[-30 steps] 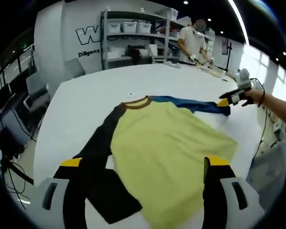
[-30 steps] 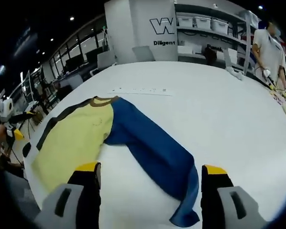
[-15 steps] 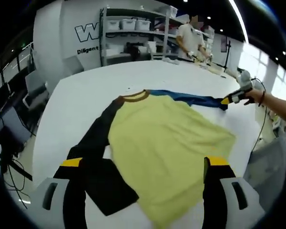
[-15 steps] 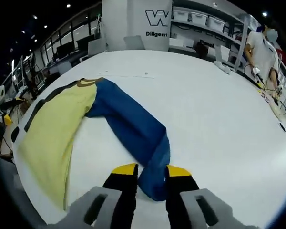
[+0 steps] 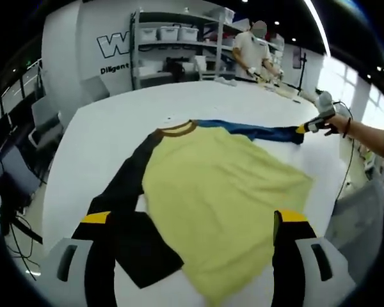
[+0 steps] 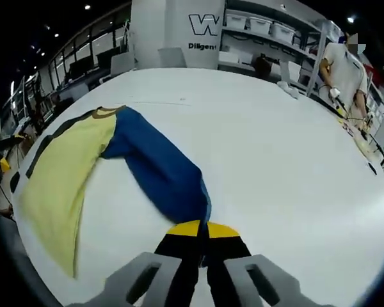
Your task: Fold the garment on the visible template until the final outline fits inside the template.
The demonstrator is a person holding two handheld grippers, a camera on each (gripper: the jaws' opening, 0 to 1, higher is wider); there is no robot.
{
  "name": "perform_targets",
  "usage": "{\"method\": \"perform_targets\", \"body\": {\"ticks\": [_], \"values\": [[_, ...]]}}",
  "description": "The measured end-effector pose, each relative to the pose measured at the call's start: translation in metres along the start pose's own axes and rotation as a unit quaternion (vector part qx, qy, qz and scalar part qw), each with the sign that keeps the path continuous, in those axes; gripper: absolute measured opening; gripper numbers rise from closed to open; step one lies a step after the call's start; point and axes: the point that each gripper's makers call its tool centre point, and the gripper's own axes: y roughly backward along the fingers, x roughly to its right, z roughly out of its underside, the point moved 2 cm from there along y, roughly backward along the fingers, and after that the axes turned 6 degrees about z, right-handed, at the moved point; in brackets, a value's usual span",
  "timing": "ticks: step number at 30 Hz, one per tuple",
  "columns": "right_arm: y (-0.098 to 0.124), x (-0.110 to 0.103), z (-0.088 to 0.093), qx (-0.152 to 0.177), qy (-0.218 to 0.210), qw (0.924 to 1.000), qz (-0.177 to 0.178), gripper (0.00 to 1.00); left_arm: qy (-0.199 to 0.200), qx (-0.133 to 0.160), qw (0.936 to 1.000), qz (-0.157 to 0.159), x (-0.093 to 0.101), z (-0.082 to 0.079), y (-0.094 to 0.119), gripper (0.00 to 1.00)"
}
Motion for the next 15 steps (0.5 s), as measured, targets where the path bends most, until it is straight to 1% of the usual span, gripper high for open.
{"method": "perform_targets", "body": {"ticks": [6, 10, 11, 15], "values": [[-0.006, 0.023, -0.003, -0.003, -0.010, 0.9996, 0.026, 0.00, -0.006, -0.005, 1.0000, 0.006, 0.001, 0.004, 0.000, 0.99], [-0.009, 0.032, -0.005, -0.005, -0.015, 0.9992, 0.036, 0.00, -0.004, -0.007, 1.0000, 0.005, -0.001, 0.005, -0.001, 0.99], [-0.014, 0.041, -0.005, -0.007, -0.015, 0.9989, 0.043, 0.00, -0.003, -0.006, 1.0000, 0.003, -0.002, 0.005, 0.000, 0.99], [-0.029, 0.057, -0.009, -0.007, -0.020, 0.9985, 0.050, 0.00, -0.007, -0.007, 0.9999, 0.004, -0.002, 0.005, -0.001, 0.99]]}}
